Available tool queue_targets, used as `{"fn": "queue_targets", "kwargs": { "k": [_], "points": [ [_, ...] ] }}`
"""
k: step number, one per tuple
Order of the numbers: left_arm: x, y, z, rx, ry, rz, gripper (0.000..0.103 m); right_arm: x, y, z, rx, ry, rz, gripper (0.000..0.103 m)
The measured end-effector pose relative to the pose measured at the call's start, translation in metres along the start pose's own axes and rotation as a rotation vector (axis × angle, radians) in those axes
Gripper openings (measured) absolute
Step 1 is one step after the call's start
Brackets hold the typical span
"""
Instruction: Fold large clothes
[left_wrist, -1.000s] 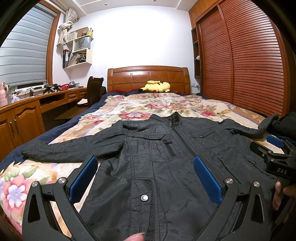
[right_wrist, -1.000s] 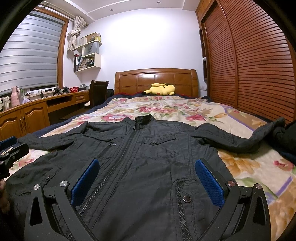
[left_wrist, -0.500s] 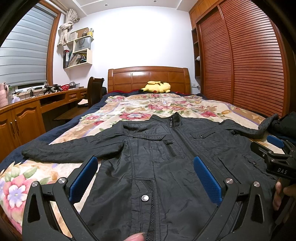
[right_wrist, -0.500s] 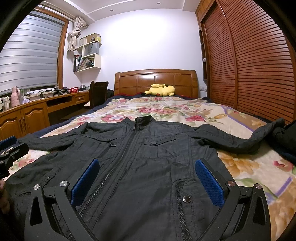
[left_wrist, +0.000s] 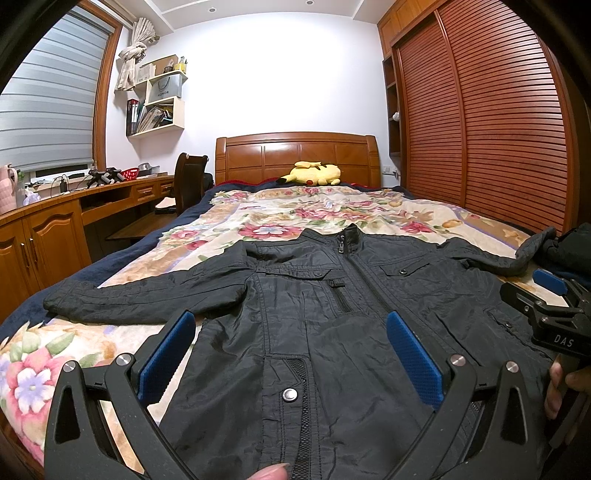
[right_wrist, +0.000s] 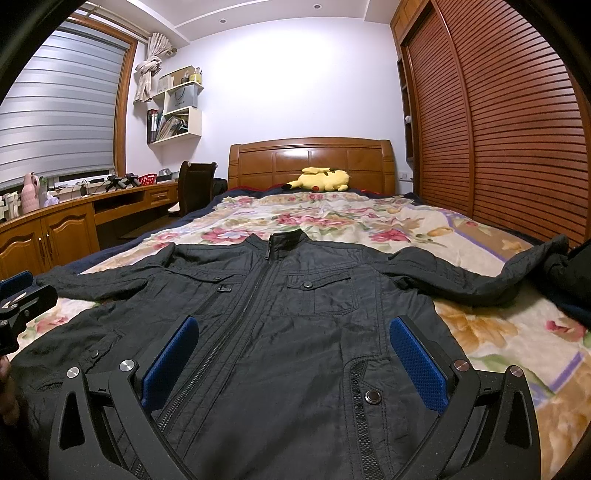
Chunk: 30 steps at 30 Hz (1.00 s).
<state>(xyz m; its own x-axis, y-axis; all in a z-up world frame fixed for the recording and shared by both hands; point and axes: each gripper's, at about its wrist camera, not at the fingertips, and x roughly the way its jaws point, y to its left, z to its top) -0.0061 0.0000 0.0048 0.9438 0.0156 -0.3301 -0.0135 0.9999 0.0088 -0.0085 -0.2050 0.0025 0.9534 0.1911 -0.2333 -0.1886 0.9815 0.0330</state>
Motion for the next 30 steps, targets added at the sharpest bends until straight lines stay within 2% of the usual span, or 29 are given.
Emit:
{"fn": "queue_targets", "kwargs": {
  "k": [16, 20, 24, 30],
  "points": [
    [-0.001, 0.001, 0.001, 0.0, -0.001, 0.0, 0.103, 0.0, 0.0, 0.0, 0.0, 0.0, 0.001, 0.103],
    [-0.001, 0.002, 0.002, 0.005, -0.002, 0.005, 0.103, 0.004, 0.001, 0.002, 0.001, 0.024, -0.009, 0.103],
    [-0.004, 0.015, 0.007, 0.004, 0.001, 0.01, 0.103, 0.008, 0.004, 0.012, 0.001, 0.05, -0.002, 0.103],
    [0.001, 0.042, 0.015, 0.002, 0.031, 0.032, 0.103, 0.007, 0.018, 0.028, -0.039, 0.043, 0.028, 0.103]
  ]
}}
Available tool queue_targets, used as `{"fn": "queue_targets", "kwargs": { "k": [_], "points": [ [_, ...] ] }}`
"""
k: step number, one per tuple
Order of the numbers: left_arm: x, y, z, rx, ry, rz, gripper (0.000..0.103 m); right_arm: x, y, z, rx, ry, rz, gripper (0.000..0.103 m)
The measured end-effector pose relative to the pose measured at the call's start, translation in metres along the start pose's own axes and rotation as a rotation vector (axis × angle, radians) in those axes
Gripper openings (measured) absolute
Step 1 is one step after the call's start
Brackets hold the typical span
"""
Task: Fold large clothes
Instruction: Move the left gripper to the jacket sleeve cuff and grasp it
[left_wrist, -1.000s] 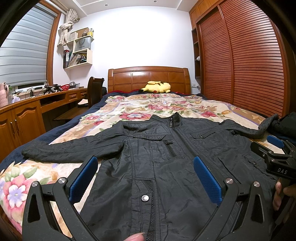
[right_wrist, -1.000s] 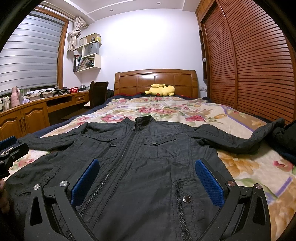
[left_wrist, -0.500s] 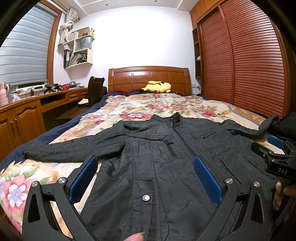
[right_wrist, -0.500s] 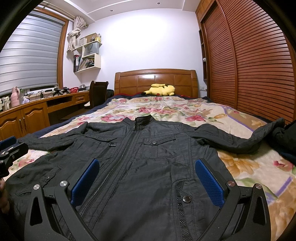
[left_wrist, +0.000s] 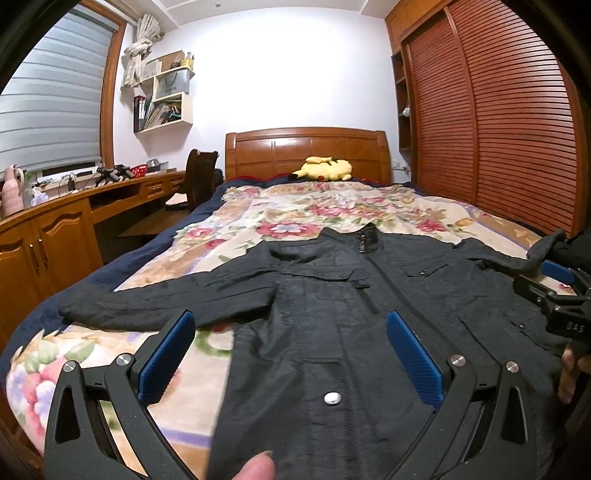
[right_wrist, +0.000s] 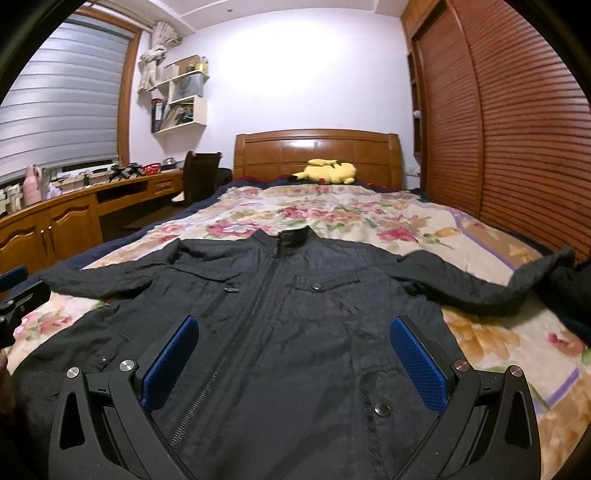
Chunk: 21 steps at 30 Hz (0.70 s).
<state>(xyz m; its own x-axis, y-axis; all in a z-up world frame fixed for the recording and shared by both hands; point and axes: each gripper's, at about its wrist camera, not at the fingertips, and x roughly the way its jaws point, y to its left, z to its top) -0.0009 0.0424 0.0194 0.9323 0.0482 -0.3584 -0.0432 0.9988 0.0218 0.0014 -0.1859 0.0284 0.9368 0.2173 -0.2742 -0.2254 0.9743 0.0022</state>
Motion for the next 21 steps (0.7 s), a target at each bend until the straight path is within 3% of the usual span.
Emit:
{"fn": "queue_targets", "kwargs": {
  "k": [10, 21],
  "points": [
    [0.012, 0.047, -0.005, 0.015, 0.055, 0.049, 0.103, 0.011, 0.026, 0.02, -0.038, -0.012, 0.119, 0.103],
    [0.024, 0.097, -0.01, 0.026, 0.112, 0.08, 0.103, 0.05, 0.042, 0.035, -0.042, 0.004, 0.236, 0.103]
  ]
}}
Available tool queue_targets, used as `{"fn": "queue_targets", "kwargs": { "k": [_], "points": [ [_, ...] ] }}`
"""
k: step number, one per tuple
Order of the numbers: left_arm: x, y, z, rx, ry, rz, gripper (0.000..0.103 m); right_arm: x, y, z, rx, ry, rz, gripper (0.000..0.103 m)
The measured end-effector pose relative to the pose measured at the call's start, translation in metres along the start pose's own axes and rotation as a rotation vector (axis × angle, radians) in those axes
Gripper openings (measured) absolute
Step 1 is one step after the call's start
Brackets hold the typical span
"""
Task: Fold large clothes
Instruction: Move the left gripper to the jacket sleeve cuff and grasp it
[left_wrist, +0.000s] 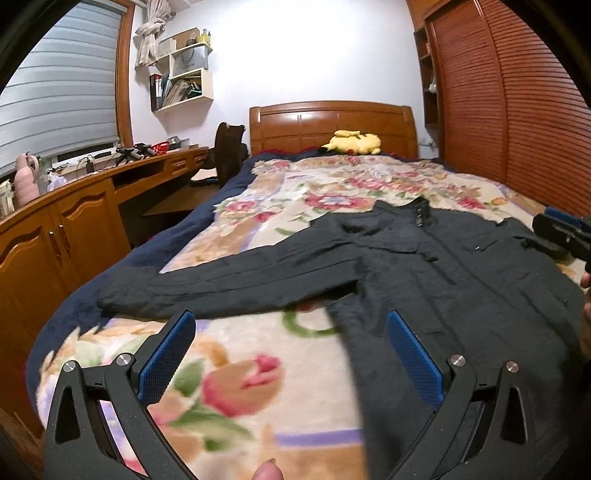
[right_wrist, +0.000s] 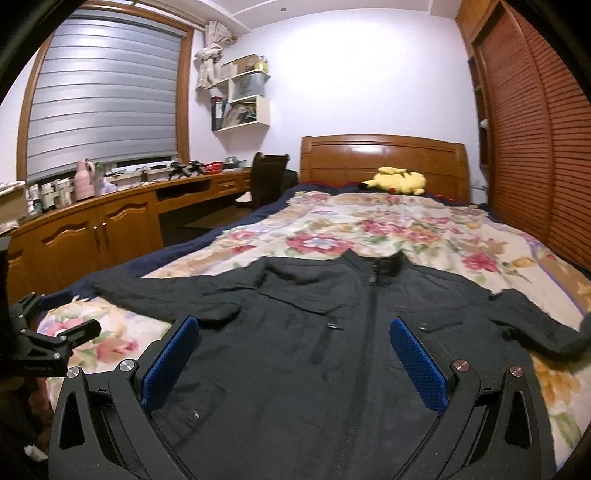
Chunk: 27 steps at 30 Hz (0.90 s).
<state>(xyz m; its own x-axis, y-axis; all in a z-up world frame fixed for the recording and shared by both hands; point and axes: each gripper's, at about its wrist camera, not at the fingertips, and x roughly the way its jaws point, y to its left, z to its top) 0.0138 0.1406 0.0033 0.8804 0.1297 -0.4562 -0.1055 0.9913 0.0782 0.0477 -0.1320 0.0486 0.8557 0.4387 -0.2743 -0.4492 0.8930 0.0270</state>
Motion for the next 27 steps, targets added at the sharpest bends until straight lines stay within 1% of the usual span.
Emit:
{"fn": "queue_targets", "kwargs": {
  "k": [4, 7, 11, 15, 16, 17, 18, 19, 21, 23, 24, 25, 27],
  "points": [
    [0.01, 0.025, -0.005, 0.01, 0.046, 0.003, 0.103, 0.018, -0.003, -0.009, -0.031, 0.025, 0.034, 0.103],
    [0.018, 0.039, -0.009, 0.029, 0.069, 0.028, 0.103, 0.034, -0.007, -0.011, -0.047, 0.054, 0.056, 0.103],
    [0.034, 0.066, -0.01, 0.0, 0.125, 0.027, 0.103, 0.054, -0.017, -0.018, -0.069, 0.111, 0.071, 0.103],
    [0.056, 0.098, -0.005, -0.002, 0.164, 0.087, 0.101, 0.059, -0.03, -0.019, -0.084, 0.13, 0.074, 0.103],
    [0.064, 0.11, -0.002, -0.01, 0.181, 0.109, 0.098, 0.061, -0.032, -0.02, -0.085, 0.13, 0.076, 0.103],
    [0.069, 0.118, -0.001, -0.017, 0.187, 0.115, 0.095, 0.062, -0.033, -0.02, -0.085, 0.131, 0.077, 0.103],
    [0.075, 0.128, 0.001, -0.028, 0.199, 0.12, 0.089, 0.061, -0.035, -0.021, -0.085, 0.133, 0.078, 0.103],
    [0.081, 0.137, 0.003, -0.037, 0.209, 0.126, 0.086, 0.062, -0.039, -0.022, -0.086, 0.137, 0.081, 0.103],
    [0.091, 0.156, 0.005, -0.067, 0.23, 0.145, 0.086, 0.06, -0.043, -0.023, -0.091, 0.138, 0.085, 0.103],
    [0.099, 0.172, 0.005, -0.113, 0.244, 0.135, 0.084, 0.061, -0.035, -0.023, -0.102, 0.138, 0.085, 0.103],
    [0.104, 0.18, 0.005, -0.14, 0.251, 0.13, 0.082, 0.059, -0.019, -0.025, -0.108, 0.137, 0.09, 0.103],
    [0.109, 0.189, 0.004, -0.164, 0.259, 0.129, 0.079, 0.061, -0.019, -0.026, -0.114, 0.141, 0.091, 0.103],
    [0.117, 0.199, 0.005, -0.184, 0.271, 0.144, 0.077, 0.063, -0.016, -0.028, -0.119, 0.154, 0.095, 0.103]
  ]
}}
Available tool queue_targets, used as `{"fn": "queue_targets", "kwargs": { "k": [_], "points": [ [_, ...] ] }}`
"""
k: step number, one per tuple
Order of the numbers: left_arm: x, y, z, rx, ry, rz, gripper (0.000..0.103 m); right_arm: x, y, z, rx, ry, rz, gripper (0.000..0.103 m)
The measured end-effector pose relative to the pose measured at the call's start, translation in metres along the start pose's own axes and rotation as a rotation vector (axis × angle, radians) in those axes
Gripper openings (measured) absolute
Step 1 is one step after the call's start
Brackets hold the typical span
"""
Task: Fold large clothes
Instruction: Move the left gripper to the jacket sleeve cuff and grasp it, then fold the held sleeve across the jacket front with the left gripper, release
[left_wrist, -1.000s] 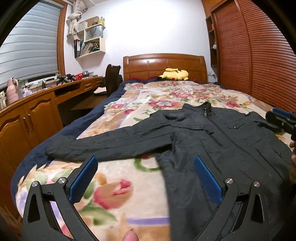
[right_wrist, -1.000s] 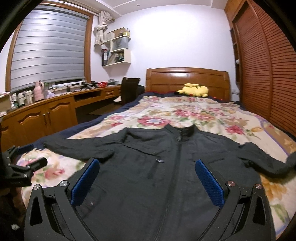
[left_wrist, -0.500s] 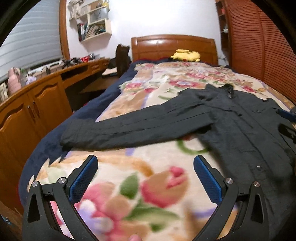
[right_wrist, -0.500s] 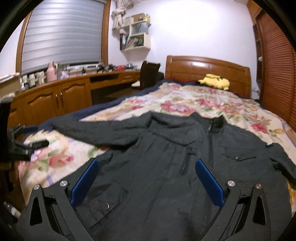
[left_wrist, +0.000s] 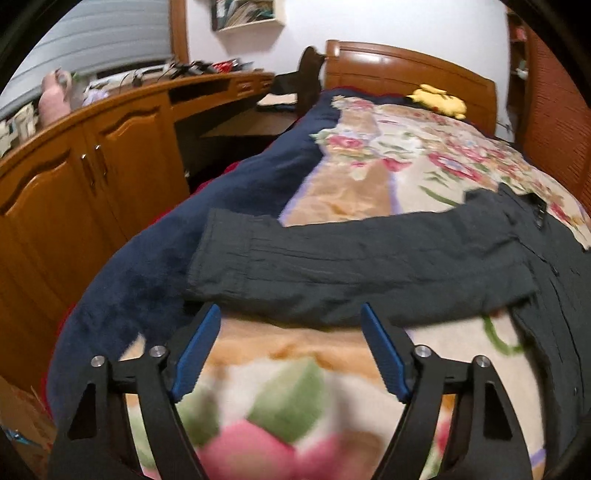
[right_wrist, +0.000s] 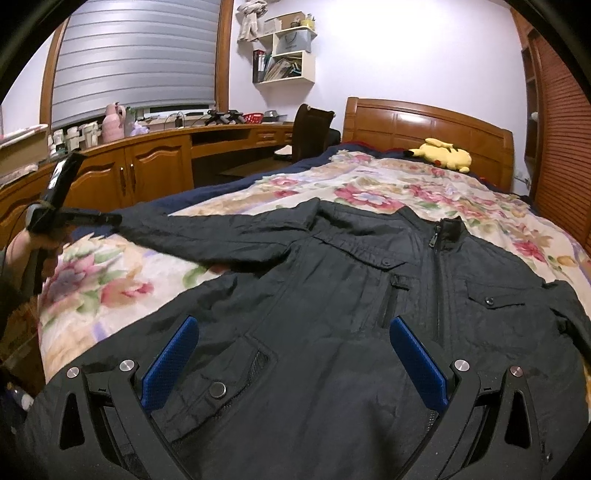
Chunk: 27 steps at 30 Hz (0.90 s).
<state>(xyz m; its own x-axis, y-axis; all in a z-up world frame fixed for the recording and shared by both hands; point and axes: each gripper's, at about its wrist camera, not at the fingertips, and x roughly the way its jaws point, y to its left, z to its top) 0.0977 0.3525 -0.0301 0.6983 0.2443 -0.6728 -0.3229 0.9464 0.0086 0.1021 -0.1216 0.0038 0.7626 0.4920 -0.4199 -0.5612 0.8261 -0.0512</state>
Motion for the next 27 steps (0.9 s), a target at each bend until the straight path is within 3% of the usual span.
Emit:
{"fn": "queue_targets", "kwargs": {
  "k": [2, 11, 14, 16, 20, 22, 23, 27],
  "points": [
    [0.009, 0.01, 0.004, -0.027, 0.014, 0.015, 0.075, -0.002, 0.019, 0.007, -0.005, 0.004, -0.003, 0.103],
    [0.048, 0.055, 0.015, -0.185, 0.093, 0.063, 0.075, 0.003, 0.03, 0.013, -0.014, 0.029, -0.003, 0.103],
    [0.059, 0.067, 0.014, -0.25, 0.116, 0.039, 0.074, 0.003, 0.03, 0.013, -0.014, 0.032, -0.001, 0.103],
    [0.064, 0.07, 0.011, -0.284, 0.128, 0.004, 0.057, 0.004, 0.031, 0.013, -0.014, 0.035, 0.0, 0.103],
    [0.064, 0.067, 0.006, -0.28, 0.132, -0.007, 0.049, 0.005, 0.031, 0.012, -0.014, 0.037, 0.001, 0.103],
    [0.065, 0.062, 0.005, -0.267, 0.144, -0.033, 0.025, 0.005, 0.031, 0.012, -0.013, 0.037, 0.001, 0.103],
    [0.064, 0.058, 0.005, -0.253, 0.155, -0.05, 0.02, 0.004, 0.031, 0.013, -0.012, 0.035, 0.0, 0.103],
    [0.04, 0.037, 0.019, -0.17, 0.134, -0.02, 0.011, 0.0, 0.027, 0.013, 0.01, 0.015, 0.013, 0.103]
  ]
}}
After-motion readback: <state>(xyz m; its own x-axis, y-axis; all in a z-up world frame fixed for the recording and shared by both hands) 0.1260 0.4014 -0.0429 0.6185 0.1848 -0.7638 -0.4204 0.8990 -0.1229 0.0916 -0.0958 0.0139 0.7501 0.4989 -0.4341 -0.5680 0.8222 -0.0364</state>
